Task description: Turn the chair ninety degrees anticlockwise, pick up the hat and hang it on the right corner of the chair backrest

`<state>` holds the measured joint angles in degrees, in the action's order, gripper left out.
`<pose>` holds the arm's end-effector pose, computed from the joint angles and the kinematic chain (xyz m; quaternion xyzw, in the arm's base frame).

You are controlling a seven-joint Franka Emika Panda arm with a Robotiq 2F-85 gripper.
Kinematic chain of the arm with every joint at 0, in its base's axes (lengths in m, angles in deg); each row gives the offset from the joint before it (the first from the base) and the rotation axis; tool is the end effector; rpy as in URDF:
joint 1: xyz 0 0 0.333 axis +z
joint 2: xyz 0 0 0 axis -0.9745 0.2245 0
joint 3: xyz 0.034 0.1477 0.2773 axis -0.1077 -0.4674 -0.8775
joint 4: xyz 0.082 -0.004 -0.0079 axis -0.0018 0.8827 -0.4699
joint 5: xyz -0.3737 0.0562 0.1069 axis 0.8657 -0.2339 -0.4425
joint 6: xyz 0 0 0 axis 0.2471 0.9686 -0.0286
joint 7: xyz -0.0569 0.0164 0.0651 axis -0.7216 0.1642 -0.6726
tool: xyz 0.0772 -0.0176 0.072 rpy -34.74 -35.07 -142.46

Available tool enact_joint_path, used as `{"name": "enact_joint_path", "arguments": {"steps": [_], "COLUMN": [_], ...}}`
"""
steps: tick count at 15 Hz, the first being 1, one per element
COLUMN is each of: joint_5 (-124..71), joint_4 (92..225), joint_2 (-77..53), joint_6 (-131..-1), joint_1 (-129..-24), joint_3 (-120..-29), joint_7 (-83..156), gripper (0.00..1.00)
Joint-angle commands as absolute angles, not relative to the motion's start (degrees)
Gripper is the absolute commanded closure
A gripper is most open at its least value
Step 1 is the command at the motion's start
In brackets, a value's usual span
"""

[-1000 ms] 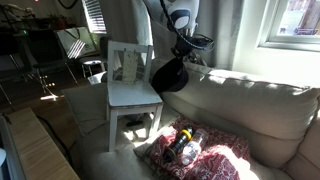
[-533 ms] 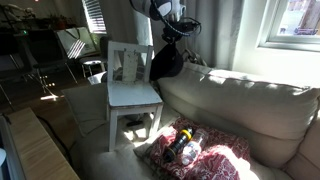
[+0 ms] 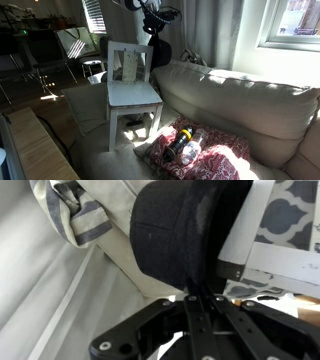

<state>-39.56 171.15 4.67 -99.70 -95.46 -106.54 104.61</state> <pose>0.6880 0.0630 0.3069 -0.8395 -0.4408 -0.3176 0.0129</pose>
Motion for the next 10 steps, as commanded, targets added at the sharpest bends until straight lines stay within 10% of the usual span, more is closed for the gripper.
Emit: {"name": "enact_joint_path", "arguments": {"steps": [1, 10], "joint_5": [-40.29, -45.88], "joint_4": [181.09, 185.55], "joint_2": [-2.32, -2.17], "joint_6": [-97.98, -90.11], "joint_1": [-101.57, -104.98], "joint_3": [-112.41, -117.93], "joint_7": [111.33, 126.77], "gripper": [0.98, 0.98]}}
